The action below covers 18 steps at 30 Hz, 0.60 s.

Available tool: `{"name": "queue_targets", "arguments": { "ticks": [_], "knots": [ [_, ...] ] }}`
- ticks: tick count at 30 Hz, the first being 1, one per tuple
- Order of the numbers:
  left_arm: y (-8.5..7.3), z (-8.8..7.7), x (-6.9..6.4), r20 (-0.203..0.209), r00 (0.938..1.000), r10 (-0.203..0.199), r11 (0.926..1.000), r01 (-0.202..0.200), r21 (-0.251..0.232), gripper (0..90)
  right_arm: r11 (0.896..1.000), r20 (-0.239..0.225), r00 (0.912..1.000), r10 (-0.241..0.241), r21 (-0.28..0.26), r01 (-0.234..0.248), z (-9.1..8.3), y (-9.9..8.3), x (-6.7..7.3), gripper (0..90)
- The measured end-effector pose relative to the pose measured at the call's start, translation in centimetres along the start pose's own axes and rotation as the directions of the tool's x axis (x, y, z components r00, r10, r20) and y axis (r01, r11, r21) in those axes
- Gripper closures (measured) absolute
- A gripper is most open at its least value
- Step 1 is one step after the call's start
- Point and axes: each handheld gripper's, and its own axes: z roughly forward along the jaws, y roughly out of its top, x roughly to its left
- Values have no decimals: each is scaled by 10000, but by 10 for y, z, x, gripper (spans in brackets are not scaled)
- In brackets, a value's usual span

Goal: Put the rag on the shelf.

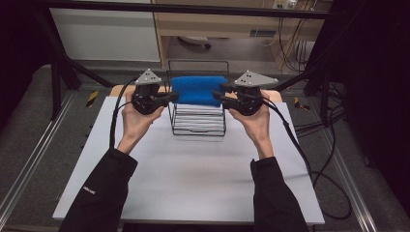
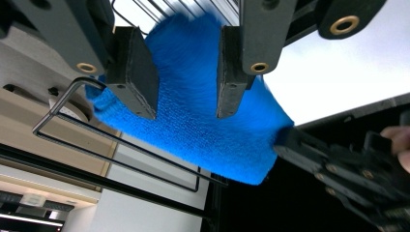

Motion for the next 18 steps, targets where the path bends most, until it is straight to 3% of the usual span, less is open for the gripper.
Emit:
{"name": "queue_targets", "arguments": {
  "ticks": [2, 4, 8, 13, 18],
  "knots": [
    [-2, 2, 1, -39, 10000, 35, 10000, -35, 73, 899, 10000, -75, 9999, 90, -22, -91, 0, 0, 0, 640],
    [-4, 4, 1, -76, 9999, 65, 9999, -65, 93, 899, 9996, -229, 9995, 239, 173, -235, 0, -1, 1, 742],
    [-6, 5, 1, -90, 9999, 108, 9999, -107, 58, 899, 9938, -232, 9973, 702, 876, -680, 4, -8, -1, 880],
    [-9, 8, 1, -165, 9997, 186, 9997, -183, 157, 899, 9877, 43, 9953, 962, 1232, -960, 10, -22, -6, 889],
    [-12, 12, 2, -153, 9998, 152, 9997, -149, 188, 898, 9892, 141, 9948, 1005, 1057, -1015, 12, -26, -7, 837]
  ]
}}
